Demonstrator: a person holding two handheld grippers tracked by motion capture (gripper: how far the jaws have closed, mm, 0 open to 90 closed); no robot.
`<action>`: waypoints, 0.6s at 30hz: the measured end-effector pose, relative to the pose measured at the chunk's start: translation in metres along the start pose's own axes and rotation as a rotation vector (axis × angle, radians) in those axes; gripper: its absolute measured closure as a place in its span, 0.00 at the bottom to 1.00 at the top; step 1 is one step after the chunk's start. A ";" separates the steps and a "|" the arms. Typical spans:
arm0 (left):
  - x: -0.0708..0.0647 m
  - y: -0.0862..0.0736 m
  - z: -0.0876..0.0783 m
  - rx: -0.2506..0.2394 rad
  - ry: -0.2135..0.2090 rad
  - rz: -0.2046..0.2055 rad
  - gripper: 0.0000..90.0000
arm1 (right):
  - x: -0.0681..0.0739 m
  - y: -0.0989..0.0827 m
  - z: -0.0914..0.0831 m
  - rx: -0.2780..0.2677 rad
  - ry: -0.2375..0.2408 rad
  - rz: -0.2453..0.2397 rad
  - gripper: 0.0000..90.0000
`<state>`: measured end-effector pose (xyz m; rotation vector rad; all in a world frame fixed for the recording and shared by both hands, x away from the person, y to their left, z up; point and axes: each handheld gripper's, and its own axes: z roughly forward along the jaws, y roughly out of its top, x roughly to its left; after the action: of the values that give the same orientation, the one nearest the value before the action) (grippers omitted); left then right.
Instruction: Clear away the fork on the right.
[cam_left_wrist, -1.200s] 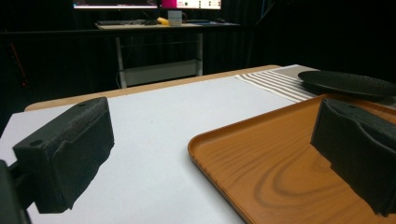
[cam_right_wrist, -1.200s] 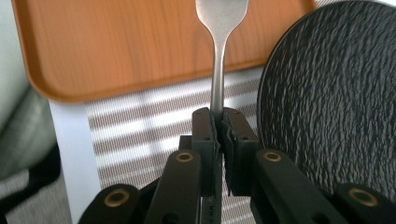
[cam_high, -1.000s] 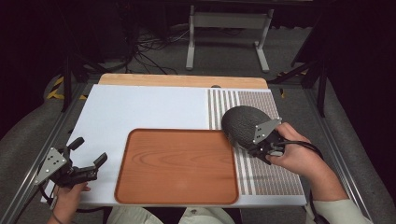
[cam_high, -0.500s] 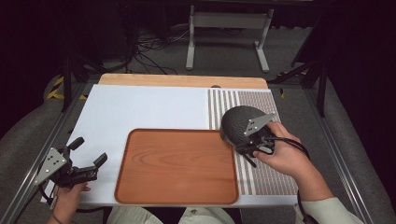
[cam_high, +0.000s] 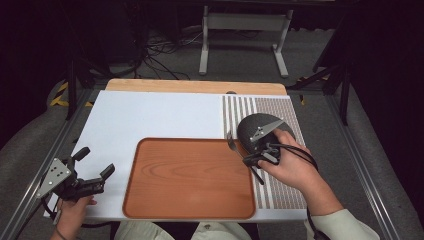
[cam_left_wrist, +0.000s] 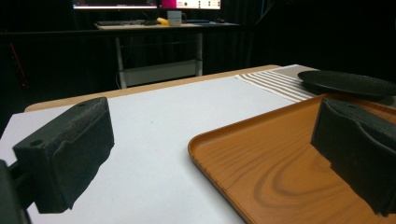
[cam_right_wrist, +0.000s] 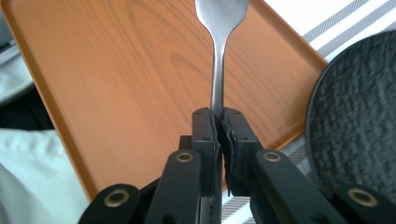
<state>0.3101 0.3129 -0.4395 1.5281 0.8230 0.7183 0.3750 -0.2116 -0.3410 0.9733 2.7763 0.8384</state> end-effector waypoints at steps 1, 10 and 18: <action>0.000 0.000 0.000 -0.002 0.001 0.000 0.00 | 0.001 0.001 0.001 0.003 0.003 0.016 0.94; 0.000 0.000 0.000 -0.002 0.002 0.000 0.00 | 0.012 0.012 0.014 0.064 -0.019 0.071 0.94; 0.000 0.000 0.000 0.001 -0.003 0.000 0.00 | 0.018 0.018 0.024 0.116 -0.017 0.129 0.94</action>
<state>0.3103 0.3128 -0.4396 1.5301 0.8207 0.7155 0.3769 -0.1778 -0.3501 1.1844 2.7997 0.6861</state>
